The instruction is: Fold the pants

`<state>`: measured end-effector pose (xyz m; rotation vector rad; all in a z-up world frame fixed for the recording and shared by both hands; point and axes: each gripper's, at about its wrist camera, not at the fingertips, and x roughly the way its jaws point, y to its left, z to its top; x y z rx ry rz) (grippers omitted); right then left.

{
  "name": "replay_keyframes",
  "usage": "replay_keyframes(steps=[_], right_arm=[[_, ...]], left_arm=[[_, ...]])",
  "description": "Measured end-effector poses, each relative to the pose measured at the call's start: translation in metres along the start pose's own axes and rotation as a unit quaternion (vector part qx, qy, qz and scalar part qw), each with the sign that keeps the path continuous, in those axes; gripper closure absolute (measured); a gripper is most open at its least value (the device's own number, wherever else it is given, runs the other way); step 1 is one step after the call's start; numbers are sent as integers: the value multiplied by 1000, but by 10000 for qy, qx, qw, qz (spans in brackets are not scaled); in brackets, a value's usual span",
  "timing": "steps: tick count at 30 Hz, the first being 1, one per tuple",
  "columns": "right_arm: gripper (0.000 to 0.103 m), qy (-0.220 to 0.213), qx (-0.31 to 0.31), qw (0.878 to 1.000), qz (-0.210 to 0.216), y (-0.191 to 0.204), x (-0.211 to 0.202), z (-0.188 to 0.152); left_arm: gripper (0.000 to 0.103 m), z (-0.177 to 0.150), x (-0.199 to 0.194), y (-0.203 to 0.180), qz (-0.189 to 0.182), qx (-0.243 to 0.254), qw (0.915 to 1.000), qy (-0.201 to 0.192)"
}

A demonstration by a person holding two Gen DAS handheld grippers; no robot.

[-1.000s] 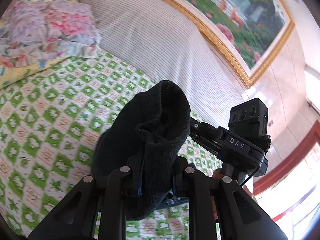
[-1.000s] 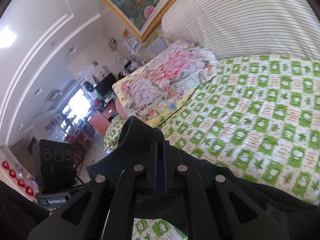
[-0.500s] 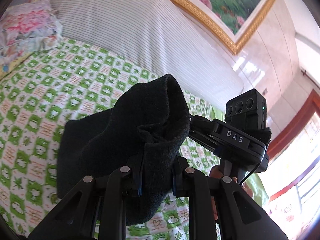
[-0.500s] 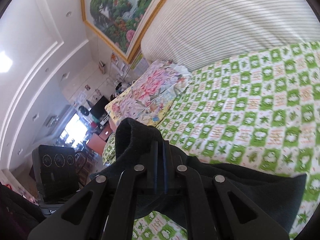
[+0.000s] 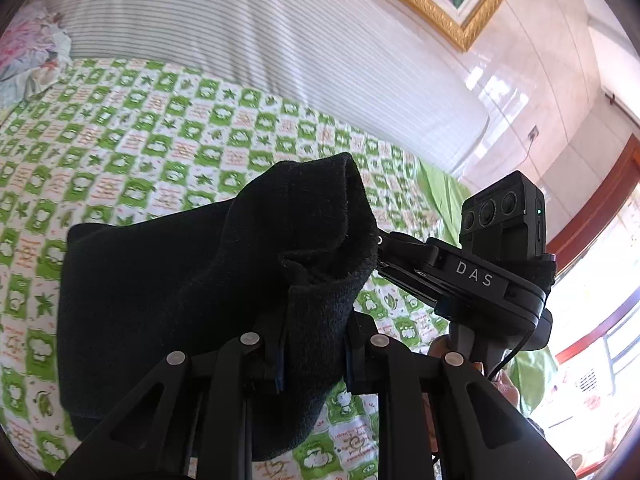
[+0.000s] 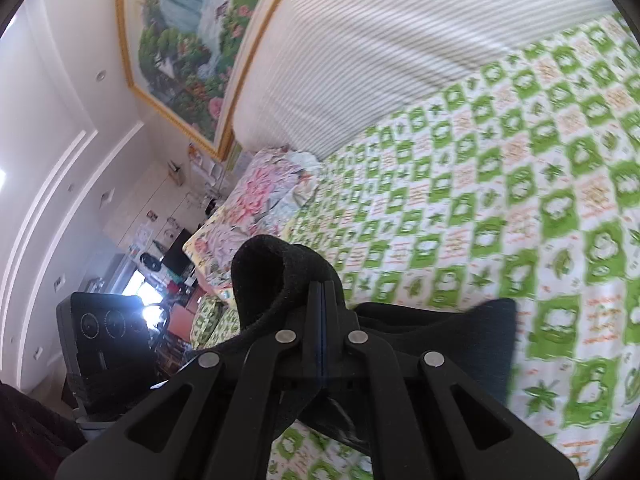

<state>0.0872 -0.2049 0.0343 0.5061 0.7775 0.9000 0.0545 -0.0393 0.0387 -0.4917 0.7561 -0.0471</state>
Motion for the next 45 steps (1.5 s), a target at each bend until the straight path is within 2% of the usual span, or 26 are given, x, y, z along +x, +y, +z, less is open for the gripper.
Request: replay_keyframes(steps=[9,12,18,24,25,27,29,30,37,45], right_arm=[[102,-57,507,9975,-482,-50,-15,-14],[102,-105,530,9957,-750,-57,-22,-17],[102,-435,543,9881,-1370,-51,-47,-21],[100,-508,422,9835,-1683,-32,-59,-29],[98,-498,408,9828,-1733,-29,-60,-31],[87,-481,406,9818,-1789,-24,-61,-36],[59,-513,383,9812,-1821,-19,-62,-40],[54,-550,360,9809,-1833,-16,-63,-42],[52,-677,251,9811,-1796,6,-69,-55],[52,-591,96,9806,-1867,24,-60,-64]], left_arm=[[81,-9,50,-2,113,86,9989,455],[77,-13,50,-4,36,170,9987,472],[59,-17,43,-7,-195,262,9981,527],[52,-26,20,-13,-454,323,9972,508],[51,-28,15,-14,-465,358,9971,482],[48,-30,5,-15,-438,417,9973,405],[48,-32,-3,-12,-432,396,9976,361],[48,-33,-7,-8,-423,357,9979,348],[46,-38,-34,25,-153,86,9996,219],[46,-40,-52,64,188,-307,9993,99]])
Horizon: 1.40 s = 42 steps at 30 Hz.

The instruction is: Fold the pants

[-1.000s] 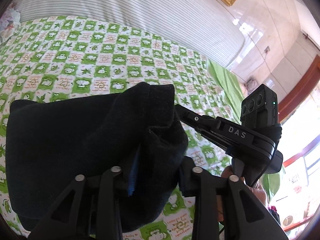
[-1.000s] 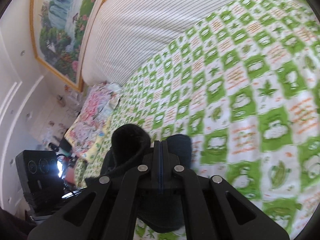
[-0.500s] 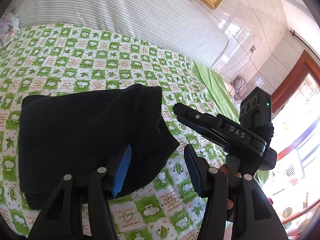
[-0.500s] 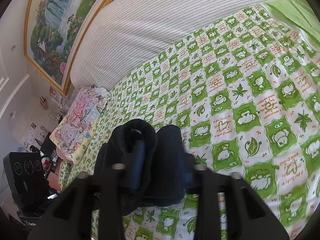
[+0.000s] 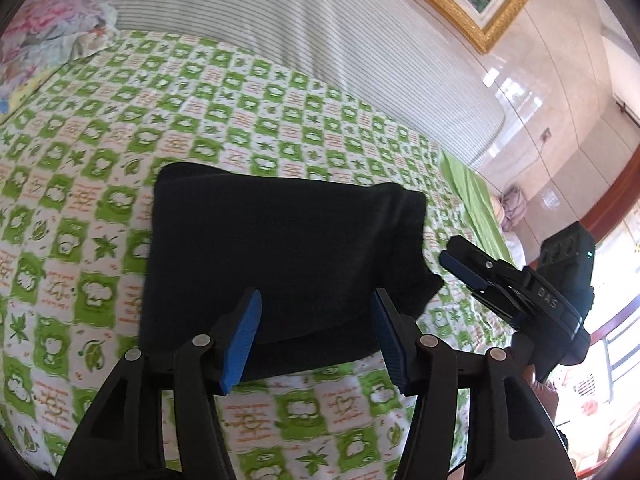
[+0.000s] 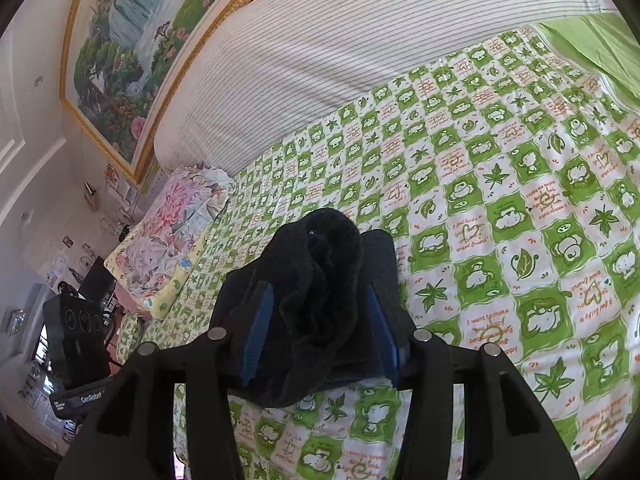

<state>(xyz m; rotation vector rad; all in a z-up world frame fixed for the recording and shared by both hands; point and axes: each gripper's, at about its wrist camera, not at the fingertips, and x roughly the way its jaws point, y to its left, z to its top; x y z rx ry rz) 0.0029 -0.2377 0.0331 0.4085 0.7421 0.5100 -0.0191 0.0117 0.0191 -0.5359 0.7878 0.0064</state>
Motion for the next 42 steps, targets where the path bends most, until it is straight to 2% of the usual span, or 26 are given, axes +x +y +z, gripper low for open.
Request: replay_keyframes(steps=[14,19,25,30,31,33,34,35,37,42], right_arm=[[52,301,-652,9963,-470,33,29,-1],[52,361,-879,9930,-696,41,34,-2],[52,587,-1268,9863,-878,53,42,-3],[53,858,-1668,9754,-1155,60,54,-12],[56,877,-1711,9740,-1201,60,55,-13],[71,868,-1734,9728,-1264,57,55,-12],[88,849,-1683,9734,-1302,55,54,-10],[92,843,-1582,9757,-1261,51,52,-7],[95,779,-1347,9826,-1012,48,46,-2],[96,517,-1177,9897,-622,56,19,8]], left_arm=[[43,7,-10,49,330,-549,9979,-109],[42,9,-8,65,434,-659,9969,-20],[40,-7,0,61,453,-299,9983,220],[36,-16,12,53,732,89,9968,324],[36,-16,14,53,792,130,9962,334],[38,-17,19,52,957,232,9945,345],[40,-18,20,51,998,272,9940,362],[46,-18,21,51,1035,304,9935,371],[49,-15,20,49,1035,354,9933,360],[50,-8,12,49,837,287,9954,373]])
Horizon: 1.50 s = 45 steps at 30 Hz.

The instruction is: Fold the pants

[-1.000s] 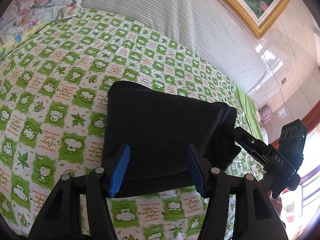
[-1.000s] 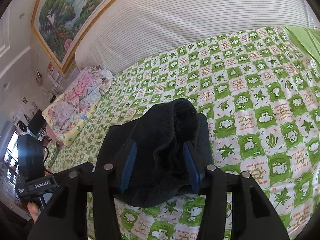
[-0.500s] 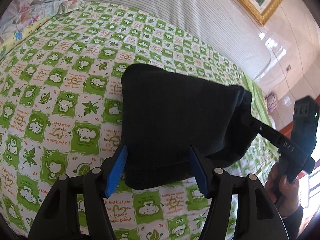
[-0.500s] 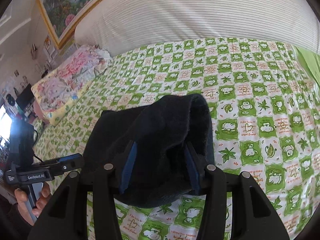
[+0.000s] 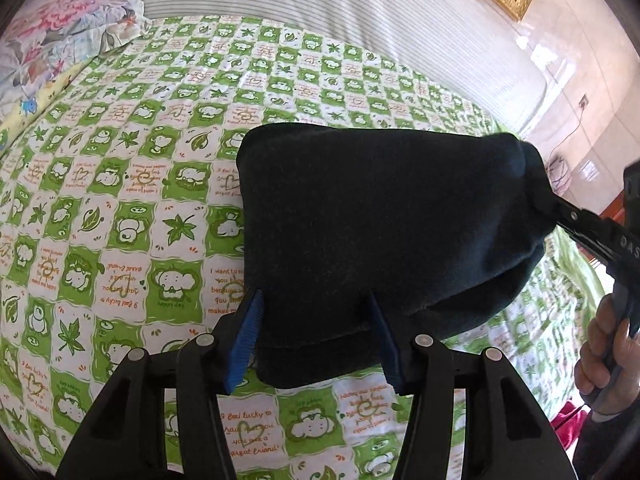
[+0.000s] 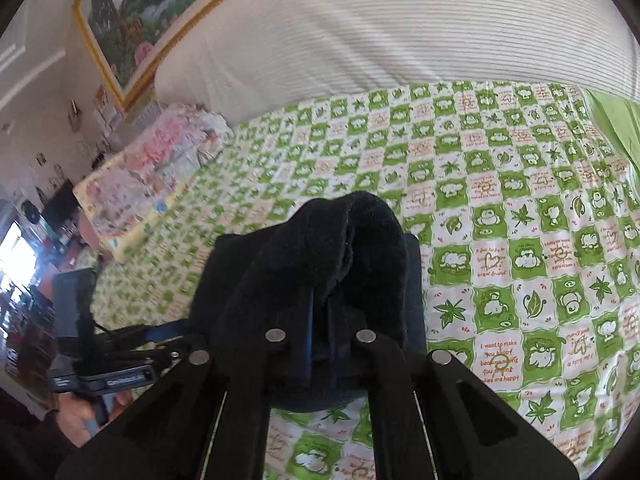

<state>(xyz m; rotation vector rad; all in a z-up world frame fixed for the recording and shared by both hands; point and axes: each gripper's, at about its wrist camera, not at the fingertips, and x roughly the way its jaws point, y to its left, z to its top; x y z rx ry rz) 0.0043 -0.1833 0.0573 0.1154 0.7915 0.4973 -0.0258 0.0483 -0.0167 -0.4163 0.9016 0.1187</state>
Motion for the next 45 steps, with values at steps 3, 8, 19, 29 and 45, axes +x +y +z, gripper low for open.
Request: replay_keyframes(steps=[3,8,19,29,45], right_arm=[[98,-71,55,9999,72,-1,-13,-1],[98,127,139,9996,-223,-17,-7,-14],[50,169,141,9942,-1051,-33,20,-29],[46,78,1093,9940,-67,-58,21,-36],[51,120,1496,9879,403,-69,43,-53]], left_arm=[[49,2,0,2,-69,-81,9999,-8],[48,4,6,-2,86,-38,10000,27],[45,12,14,5,143,-184,9997,115],[39,20,27,10,100,-329,9992,200],[64,21,38,10,-254,-417,9987,141]])
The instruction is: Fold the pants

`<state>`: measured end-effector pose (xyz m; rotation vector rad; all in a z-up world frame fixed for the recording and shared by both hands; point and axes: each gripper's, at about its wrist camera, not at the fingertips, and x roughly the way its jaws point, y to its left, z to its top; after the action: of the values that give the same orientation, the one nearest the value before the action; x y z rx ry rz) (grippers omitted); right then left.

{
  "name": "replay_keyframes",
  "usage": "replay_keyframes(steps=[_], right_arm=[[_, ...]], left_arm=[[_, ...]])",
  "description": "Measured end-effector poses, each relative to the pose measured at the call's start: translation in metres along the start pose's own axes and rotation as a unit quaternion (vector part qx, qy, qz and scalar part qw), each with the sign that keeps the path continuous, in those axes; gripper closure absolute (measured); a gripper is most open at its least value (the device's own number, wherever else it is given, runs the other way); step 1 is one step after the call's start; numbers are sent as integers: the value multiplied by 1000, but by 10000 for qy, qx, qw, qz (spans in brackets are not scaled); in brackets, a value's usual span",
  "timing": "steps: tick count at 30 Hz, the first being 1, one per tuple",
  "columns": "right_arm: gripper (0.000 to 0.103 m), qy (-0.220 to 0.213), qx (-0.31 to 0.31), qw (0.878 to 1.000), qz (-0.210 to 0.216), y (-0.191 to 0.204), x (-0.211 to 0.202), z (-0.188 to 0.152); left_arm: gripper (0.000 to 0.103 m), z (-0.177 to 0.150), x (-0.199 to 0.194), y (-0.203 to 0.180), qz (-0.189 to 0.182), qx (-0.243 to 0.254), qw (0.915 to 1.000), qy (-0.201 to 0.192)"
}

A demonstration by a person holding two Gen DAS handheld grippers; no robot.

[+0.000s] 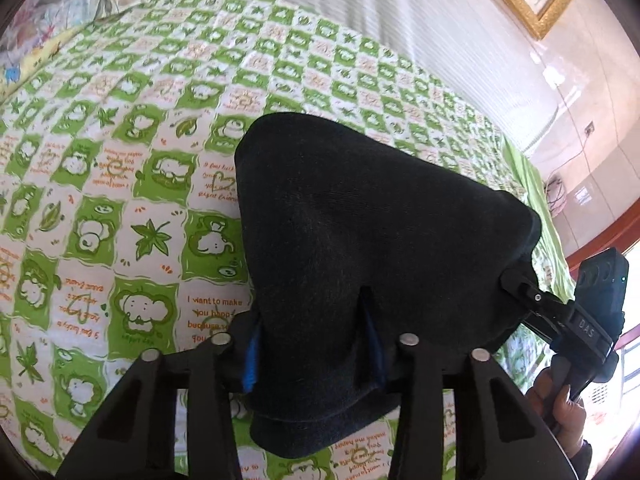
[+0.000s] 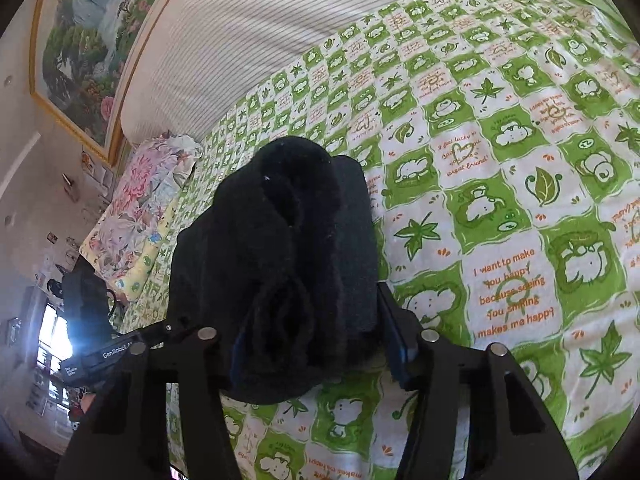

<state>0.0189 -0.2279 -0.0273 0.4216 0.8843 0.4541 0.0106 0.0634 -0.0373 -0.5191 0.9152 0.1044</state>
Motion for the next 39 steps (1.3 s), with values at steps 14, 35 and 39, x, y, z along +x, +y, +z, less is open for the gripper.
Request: replay_keyframes(steps=[14,35,39], right_arm=[[58,-97,-285,9995,121,53,-20,-14],[58,194,-852,9960,167,135,54,-5],[58,187,-927,9953,200,144,62,1]], left_arm=[[68,-16,-82,13,49,-120,9985,-531],[68,14,-107,75,670,-450,9922,-945],[68,21,-109,82,698,-492,9913,-1004]])
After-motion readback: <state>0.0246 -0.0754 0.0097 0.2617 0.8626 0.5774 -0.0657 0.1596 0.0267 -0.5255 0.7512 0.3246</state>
